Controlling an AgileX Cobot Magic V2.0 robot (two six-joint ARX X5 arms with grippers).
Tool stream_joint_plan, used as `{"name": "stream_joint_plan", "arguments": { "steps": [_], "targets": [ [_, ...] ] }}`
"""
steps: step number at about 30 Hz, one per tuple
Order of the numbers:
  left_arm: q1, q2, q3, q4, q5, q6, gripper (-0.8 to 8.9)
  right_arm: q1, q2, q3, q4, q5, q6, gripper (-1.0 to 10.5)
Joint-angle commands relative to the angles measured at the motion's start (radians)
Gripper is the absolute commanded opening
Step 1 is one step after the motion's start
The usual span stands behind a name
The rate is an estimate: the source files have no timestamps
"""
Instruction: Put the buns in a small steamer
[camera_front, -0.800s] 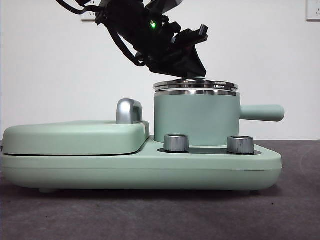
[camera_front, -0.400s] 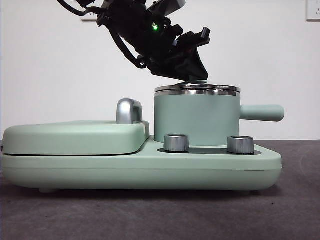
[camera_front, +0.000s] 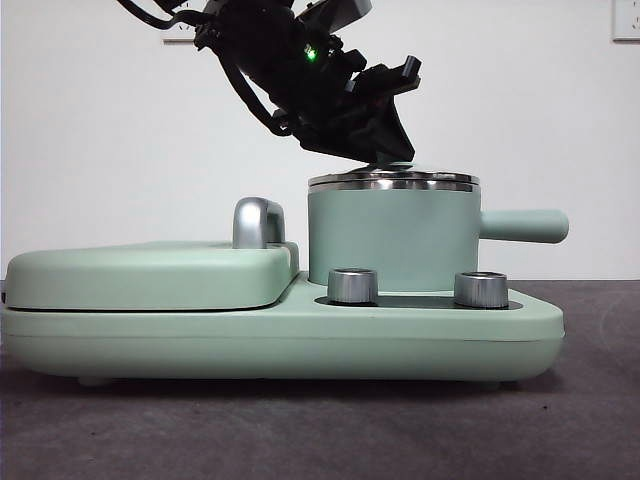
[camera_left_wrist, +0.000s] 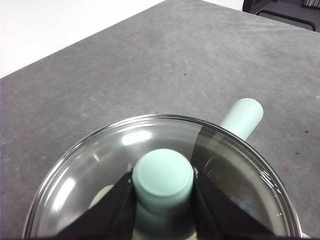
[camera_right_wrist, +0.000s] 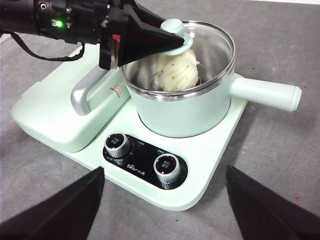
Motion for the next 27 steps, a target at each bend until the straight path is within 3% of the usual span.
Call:
{"name": "stream_joint_plan", "arguments": {
  "steps": [1, 18, 27],
  "targets": [
    [-0.003, 0.031, 0.026, 0.000, -0.009, 0.015, 0.14, 0.006, 0.004, 0.005, 0.006, 0.002, -0.011, 3.8],
    [-0.005, 0.032, 0.026, -0.042, -0.027, 0.014, 0.25, 0.006, 0.004, 0.005, -0.002, -0.001, -0.011, 3.8],
    [-0.005, 0.031, 0.032, 0.000, -0.025, -0.005, 3.16, 0.006, 0.004, 0.005, -0.023, -0.001, -0.011, 3.8]
  ]
}}
